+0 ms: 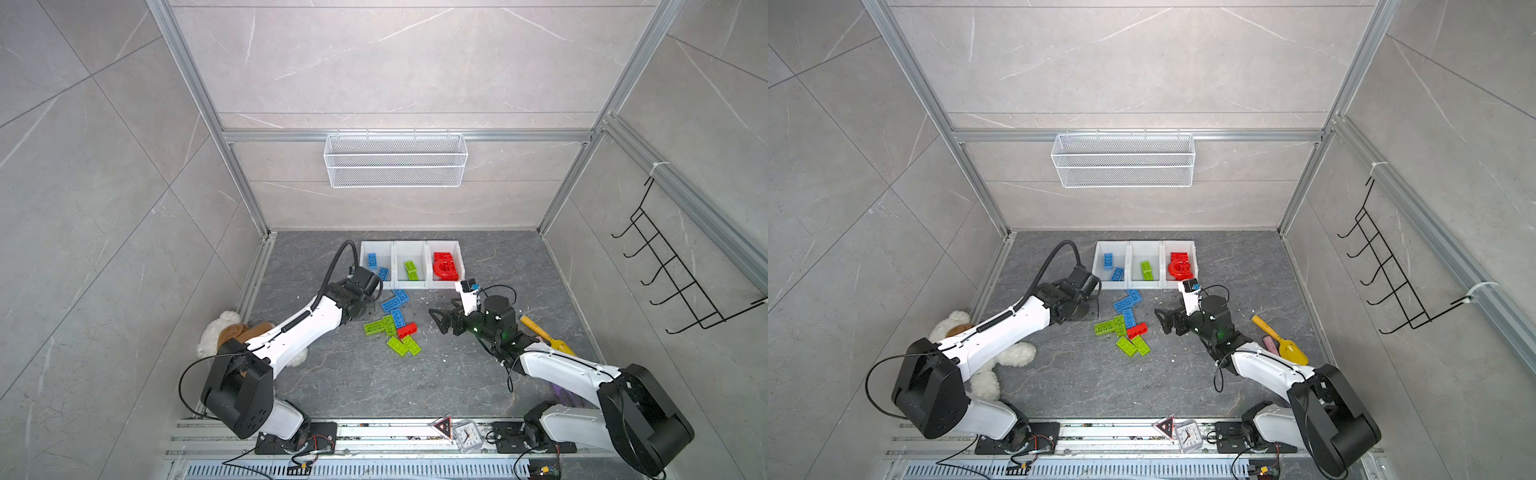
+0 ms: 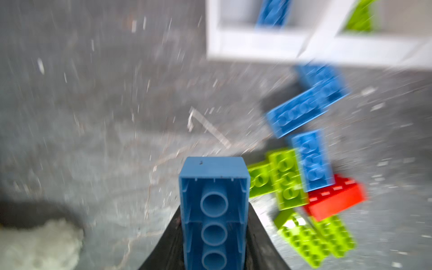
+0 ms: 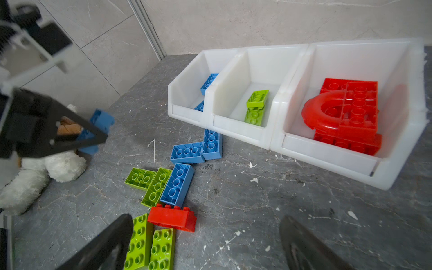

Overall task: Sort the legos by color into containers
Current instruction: 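Lift the blue brick with the left gripper toward the bin, then release the blue brick into the compartment nearest the left arm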

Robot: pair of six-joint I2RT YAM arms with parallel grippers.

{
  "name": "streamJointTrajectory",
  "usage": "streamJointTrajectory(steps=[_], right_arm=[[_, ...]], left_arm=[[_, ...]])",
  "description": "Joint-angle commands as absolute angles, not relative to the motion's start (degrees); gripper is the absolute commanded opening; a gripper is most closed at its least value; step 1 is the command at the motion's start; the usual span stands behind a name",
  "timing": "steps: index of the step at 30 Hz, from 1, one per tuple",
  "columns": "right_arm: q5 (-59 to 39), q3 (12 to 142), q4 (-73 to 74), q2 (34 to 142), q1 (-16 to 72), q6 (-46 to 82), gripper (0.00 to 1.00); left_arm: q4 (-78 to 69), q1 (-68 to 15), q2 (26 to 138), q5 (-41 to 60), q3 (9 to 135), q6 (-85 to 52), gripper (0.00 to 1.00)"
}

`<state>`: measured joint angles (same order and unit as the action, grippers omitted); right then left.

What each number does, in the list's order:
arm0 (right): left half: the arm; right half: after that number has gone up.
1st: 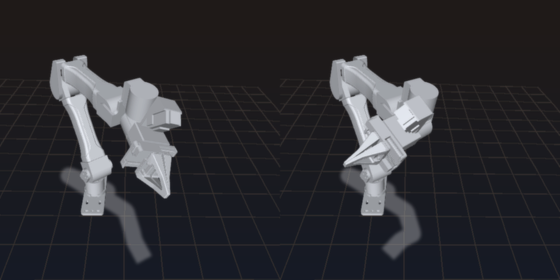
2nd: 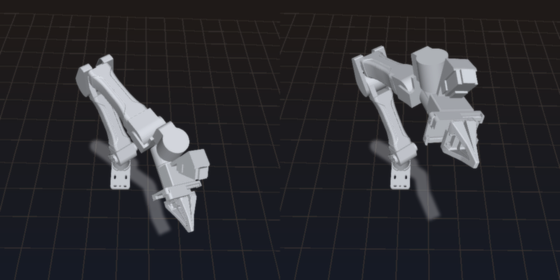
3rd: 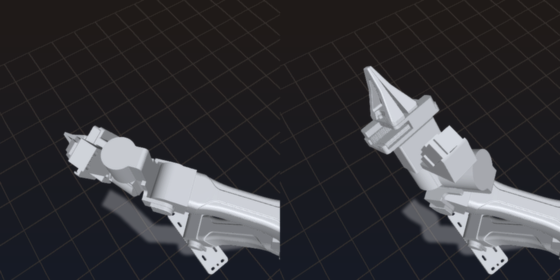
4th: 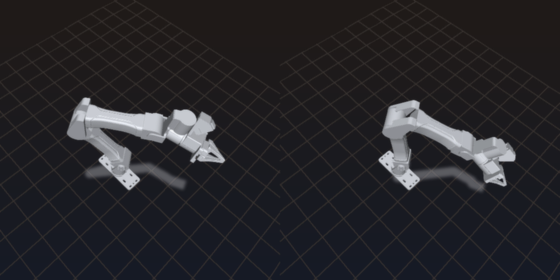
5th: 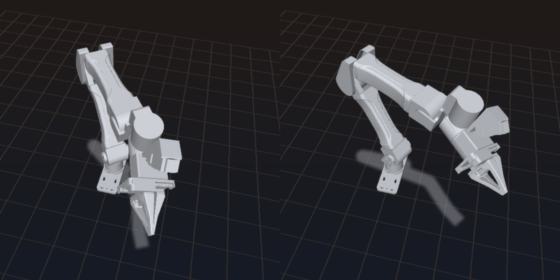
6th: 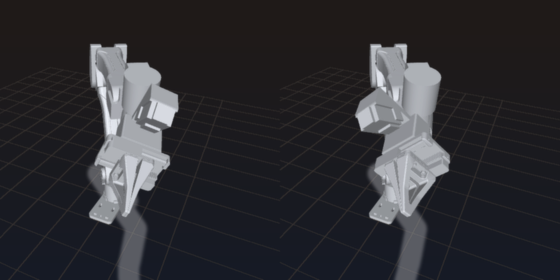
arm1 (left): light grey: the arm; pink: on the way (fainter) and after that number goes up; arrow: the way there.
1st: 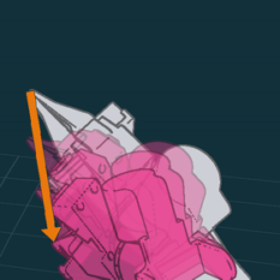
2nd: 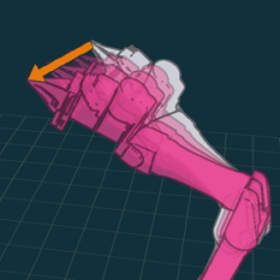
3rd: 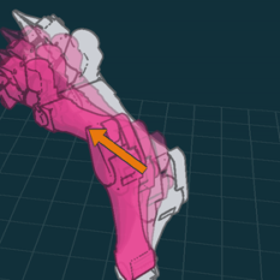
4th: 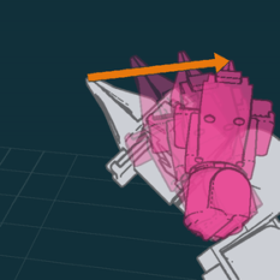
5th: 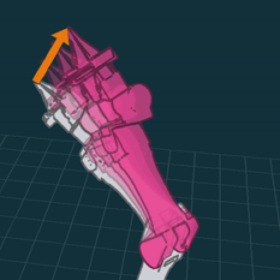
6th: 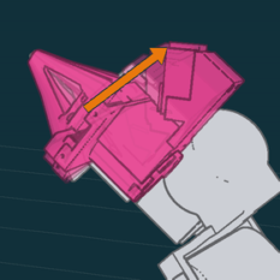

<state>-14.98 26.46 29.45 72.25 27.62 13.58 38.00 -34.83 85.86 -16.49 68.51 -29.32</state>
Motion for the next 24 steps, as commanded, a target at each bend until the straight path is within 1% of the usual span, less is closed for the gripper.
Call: streamJointTrajectory(steps=[1, 3, 7, 12, 17, 22, 23, 24], right_arm=[[-14.33, 25.66, 30.8, 70.29, 27.32, 14.68, 1.0], [-14.33, 25.14, 31.55, 69.83, 27.19, 14.89, 1.0], [-14.49, 24.17, 33.61, 69.01, 27.06, 15.47, 1.0], [-13.75, 23.72, 33.96, 68.64, 26.93, 15.38, 1.0], [-13.1, 23.1, 35.56, 69.09, 26.92, 15.69, 1.0], [-15.27, 23.96, 35.88, 71.28, 26.89, 16.52, 1.0], [-15.85, 24.2, 35.85, 71.56, 26.9, 16.61, 1.0], [-16.14, 24.33, 35.54, 71.67, 26.88, 16.52, 1.0]], left_arm=[[39.01, -32.89, 91.71, -17.24, 77.14, -19.83, 0.2], [39.02, -30.81, 96.5, -16.11, 83.01, -17.04, 0.2], [39.05, -26.88, 105.97, -10.34, 93.6, -14.02, 0.18], [39.93, -25.46, 116.58, -10.12, 104.43, -10.22, 0.17], [37.42, -23.84, 121.04, -5.19, 107.12, -10.57, 0.17], [37.69, -23.72, 122.04, -3.77, 107.6, -10.35, 0.18], [37.62, -23.73, 122.06, -3.28, 107.62, -10.06, 0.21], [37.85, -23.73, 122.02, -3.15, 107.79, -9.86, 0.27]])
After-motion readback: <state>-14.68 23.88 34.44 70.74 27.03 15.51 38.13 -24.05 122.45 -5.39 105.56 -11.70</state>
